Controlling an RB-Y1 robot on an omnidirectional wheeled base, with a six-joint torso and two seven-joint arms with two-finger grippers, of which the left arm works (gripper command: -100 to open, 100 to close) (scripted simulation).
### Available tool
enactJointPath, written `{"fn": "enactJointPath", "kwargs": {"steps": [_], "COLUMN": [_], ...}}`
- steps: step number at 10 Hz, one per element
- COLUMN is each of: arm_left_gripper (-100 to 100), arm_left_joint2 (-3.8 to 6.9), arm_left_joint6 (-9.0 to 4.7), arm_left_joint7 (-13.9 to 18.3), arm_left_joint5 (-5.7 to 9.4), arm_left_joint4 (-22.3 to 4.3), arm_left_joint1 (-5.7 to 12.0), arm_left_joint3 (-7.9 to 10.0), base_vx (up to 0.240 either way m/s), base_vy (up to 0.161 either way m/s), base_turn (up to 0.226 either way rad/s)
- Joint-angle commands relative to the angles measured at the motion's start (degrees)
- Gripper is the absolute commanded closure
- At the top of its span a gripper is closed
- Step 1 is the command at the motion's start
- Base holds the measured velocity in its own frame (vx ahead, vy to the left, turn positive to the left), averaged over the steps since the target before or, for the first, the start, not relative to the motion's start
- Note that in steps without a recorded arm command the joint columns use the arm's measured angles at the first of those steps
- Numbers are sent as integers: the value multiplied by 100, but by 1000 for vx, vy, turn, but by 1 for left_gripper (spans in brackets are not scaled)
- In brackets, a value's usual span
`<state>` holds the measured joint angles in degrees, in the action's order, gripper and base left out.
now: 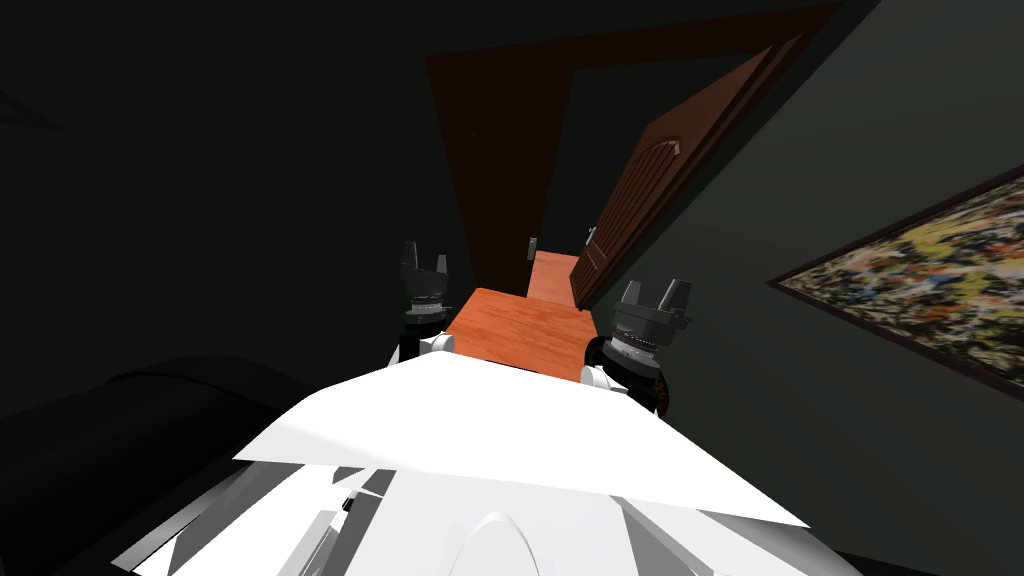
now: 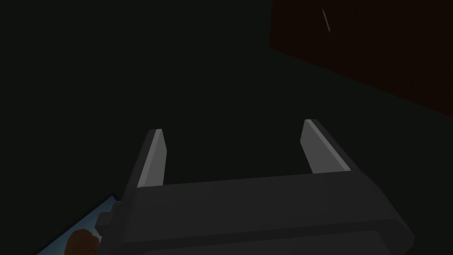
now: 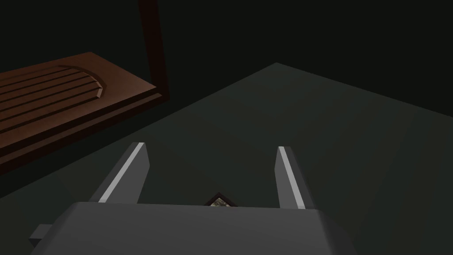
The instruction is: Push the door open
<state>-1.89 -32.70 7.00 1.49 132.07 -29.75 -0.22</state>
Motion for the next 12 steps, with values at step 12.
{"fn": "enactJointPath", "kwargs": {"steps": [12], "arm_left_gripper": [-100], "arm_left_joint2": [465], "arm_left_joint6": [73], "arm_left_joint7": [29], "arm_left_joint5": [127], "arm_left_joint4": [-1646], "arm_left_joint1": [939], "arm_left_joint3": [-6], "base_vx": [91], "base_vy": [-36], "base_turn": [-15]}}
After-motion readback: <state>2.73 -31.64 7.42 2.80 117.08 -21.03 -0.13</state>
